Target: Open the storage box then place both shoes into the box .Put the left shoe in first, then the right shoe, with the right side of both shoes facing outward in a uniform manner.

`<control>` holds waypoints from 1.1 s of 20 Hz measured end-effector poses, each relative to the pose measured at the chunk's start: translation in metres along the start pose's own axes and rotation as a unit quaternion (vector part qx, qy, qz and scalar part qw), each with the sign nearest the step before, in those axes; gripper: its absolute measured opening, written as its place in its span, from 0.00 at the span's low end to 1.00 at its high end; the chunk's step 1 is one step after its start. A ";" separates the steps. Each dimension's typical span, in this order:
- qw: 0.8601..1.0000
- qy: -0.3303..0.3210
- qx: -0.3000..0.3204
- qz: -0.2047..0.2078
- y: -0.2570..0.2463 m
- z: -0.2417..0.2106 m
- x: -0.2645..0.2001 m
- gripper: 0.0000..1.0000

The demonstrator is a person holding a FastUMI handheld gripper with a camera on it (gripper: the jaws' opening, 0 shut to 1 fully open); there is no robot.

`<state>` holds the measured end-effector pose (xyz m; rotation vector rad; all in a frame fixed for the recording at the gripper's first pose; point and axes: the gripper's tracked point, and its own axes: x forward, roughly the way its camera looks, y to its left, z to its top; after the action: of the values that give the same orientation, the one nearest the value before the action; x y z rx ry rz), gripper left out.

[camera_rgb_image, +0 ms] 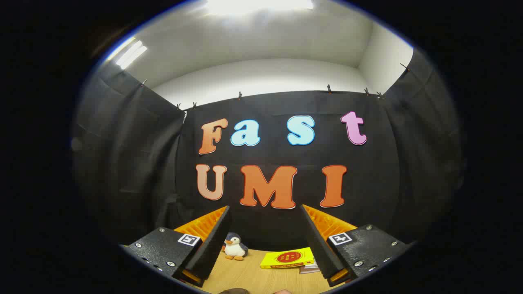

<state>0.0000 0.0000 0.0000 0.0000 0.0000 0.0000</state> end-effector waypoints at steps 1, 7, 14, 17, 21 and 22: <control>1.000 0.002 0.001 0.002 0.001 -0.002 0.000 0.98; 1.000 0.010 -0.005 0.007 0.006 -0.008 0.002 0.98; 1.000 0.026 -0.006 0.003 0.004 -0.019 0.003 0.98; 0.999 0.043 0.000 0.008 0.010 -0.030 0.003 0.98; 0.995 0.093 0.014 0.026 0.028 -0.062 0.004 0.98; 0.993 0.108 0.023 0.035 0.036 -0.070 0.004 0.98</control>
<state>0.0038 0.0356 -0.0705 0.0455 0.2166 0.0709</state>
